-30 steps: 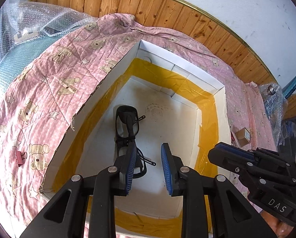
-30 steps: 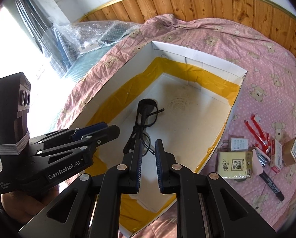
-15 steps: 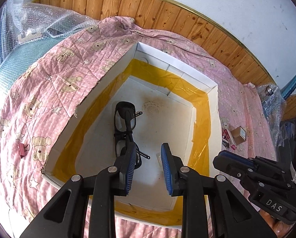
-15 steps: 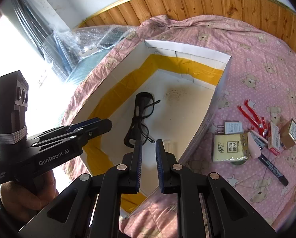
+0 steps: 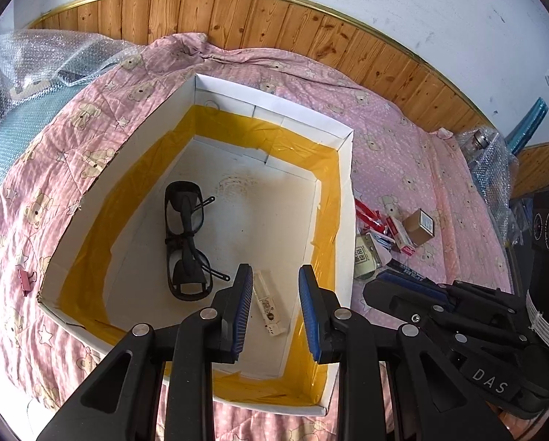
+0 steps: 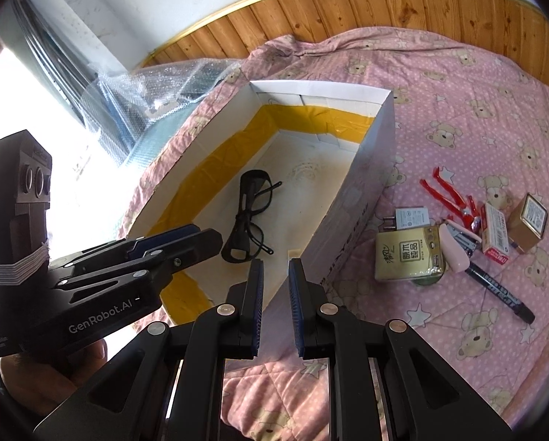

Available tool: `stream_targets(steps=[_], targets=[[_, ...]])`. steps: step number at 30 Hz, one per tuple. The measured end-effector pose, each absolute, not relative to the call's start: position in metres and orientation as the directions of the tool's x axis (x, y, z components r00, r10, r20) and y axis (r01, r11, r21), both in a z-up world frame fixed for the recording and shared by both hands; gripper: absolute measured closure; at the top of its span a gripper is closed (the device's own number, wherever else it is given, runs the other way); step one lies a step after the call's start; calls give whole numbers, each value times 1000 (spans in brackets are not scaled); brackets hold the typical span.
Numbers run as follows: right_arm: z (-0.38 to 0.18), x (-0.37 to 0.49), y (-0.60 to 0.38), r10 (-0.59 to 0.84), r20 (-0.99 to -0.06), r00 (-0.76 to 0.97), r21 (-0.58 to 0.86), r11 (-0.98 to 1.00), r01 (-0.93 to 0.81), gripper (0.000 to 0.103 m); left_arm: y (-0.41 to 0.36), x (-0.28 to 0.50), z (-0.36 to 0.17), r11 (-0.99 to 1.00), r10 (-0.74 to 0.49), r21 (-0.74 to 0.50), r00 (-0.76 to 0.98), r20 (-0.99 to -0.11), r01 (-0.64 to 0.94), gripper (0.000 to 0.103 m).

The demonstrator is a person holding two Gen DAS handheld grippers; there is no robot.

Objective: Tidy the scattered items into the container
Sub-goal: 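Open the left gripper dropping sunglasses while the right gripper releases the tube into the box, then move both grippers back toward the remaining items on the quilt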

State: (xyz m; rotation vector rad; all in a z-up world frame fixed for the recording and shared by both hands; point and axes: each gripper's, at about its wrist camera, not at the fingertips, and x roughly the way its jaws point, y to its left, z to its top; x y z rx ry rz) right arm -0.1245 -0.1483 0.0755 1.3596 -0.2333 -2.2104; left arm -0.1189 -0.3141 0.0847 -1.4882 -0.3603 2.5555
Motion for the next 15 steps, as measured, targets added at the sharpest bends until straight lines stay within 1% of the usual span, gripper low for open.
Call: stream_targets(steps=[9,15], targets=[[74,-122,-117,-534,-758,-374,439,-842,313,86,-283,-117,93,-959,271,-276,-486,-831,-64,75],[64,-123,-82,-524,-755,-395,461,-852,249,85,-256,-120,98,-955,293,-275,-477,-829,-110,75]])
